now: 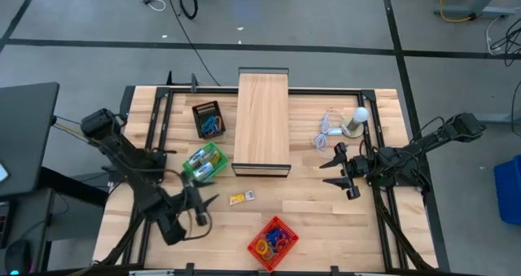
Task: Pick & Place Office Desk Supplies
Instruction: Put the small yellow crayon box into the green basket
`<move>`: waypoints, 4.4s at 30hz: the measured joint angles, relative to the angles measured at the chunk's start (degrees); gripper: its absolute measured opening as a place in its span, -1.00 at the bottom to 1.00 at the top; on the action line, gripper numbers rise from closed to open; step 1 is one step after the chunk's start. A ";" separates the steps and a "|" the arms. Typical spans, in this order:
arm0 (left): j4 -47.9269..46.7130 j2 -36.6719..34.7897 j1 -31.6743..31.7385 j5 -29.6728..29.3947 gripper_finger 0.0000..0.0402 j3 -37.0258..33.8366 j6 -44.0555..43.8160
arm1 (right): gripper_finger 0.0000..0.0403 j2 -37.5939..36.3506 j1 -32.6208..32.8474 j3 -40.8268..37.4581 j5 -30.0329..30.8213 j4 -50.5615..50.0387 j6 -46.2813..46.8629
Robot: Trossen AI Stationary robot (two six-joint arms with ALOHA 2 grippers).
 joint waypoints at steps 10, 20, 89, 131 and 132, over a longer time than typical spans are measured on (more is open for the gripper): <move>31.63 0.81 14.84 30.02 -0.05 0.09 29.78 | 0.05 0.02 0.00 0.00 -0.02 -1.16 -1.09; 24.37 2.31 24.75 47.13 -0.04 0.02 22.34 | 0.04 0.02 0.00 0.00 -0.87 -5.24 -1.56; 48.95 1.74 11.04 29.71 -0.74 1.88 45.26 | 0.04 0.00 0.00 0.00 1.25 -5.94 -5.79; 51.66 -35.85 13.74 5.54 -0.74 -32.79 39.61 | 0.04 0.01 0.00 0.00 1.09 -6.56 -4.19; 51.13 -35.85 13.74 5.63 -0.74 -32.79 38.84 | 0.04 0.02 0.00 0.00 1.09 -6.56 -4.17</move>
